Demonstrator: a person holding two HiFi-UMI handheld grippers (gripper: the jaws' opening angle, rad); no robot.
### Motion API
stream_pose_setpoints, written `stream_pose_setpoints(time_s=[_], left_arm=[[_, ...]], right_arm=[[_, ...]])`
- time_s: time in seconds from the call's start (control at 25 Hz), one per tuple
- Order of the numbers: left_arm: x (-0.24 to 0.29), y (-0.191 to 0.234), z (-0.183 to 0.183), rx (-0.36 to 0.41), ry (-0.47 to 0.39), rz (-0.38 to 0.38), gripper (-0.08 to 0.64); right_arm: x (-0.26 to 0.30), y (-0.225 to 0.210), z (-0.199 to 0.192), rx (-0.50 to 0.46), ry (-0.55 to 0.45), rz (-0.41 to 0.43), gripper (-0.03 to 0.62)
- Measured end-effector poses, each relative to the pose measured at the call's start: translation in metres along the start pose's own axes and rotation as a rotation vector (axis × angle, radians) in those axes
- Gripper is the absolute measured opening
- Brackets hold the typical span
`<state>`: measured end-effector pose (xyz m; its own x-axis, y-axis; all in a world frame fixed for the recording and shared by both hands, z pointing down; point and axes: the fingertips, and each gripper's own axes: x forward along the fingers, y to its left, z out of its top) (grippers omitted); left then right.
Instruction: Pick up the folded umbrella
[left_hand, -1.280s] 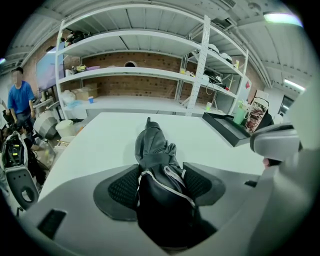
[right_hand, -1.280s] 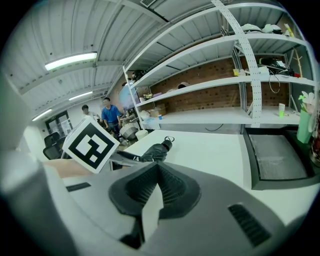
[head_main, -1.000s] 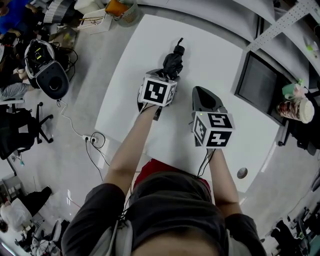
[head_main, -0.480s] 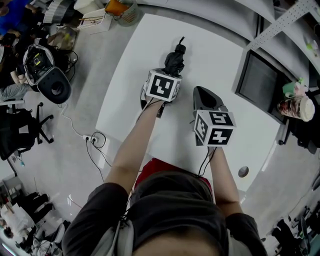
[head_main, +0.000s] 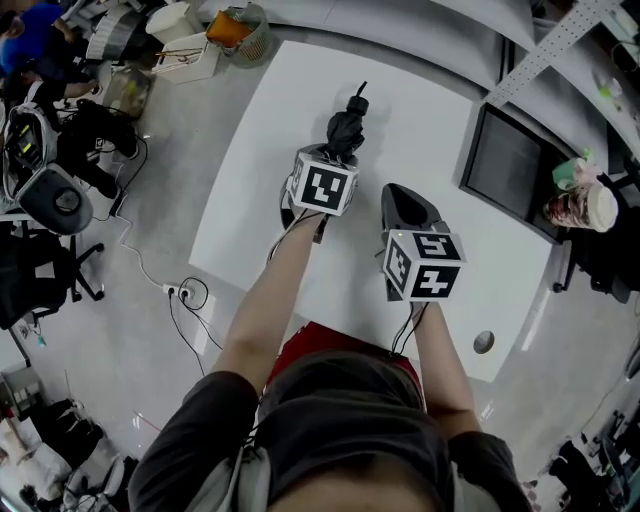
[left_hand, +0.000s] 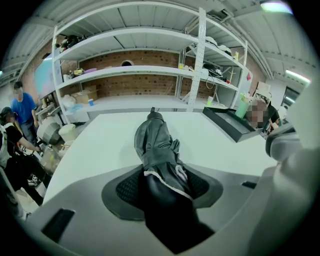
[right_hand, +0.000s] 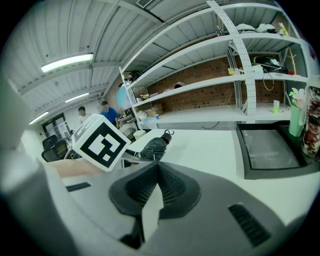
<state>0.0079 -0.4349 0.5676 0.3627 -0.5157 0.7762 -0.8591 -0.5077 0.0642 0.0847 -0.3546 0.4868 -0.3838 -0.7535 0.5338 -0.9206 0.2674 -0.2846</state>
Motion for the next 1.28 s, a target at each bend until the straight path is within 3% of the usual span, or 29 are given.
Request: stream_pose_setpoints(time_s=[0.76, 1.28], left_arm=[[-0.088, -0.017, 0.038, 0.018, -0.276, 0.014, 0.215], [-0.163, -0.03, 0.029, 0.002, -0.424, -0.006, 0.215]], right_arm=[[-0.041, 0.018, 0.008, -0.025, -0.074, -0.008, 0.018], [-0.081, 0.052, 0.015, -0.057, -0.147, 0.0, 0.018]])
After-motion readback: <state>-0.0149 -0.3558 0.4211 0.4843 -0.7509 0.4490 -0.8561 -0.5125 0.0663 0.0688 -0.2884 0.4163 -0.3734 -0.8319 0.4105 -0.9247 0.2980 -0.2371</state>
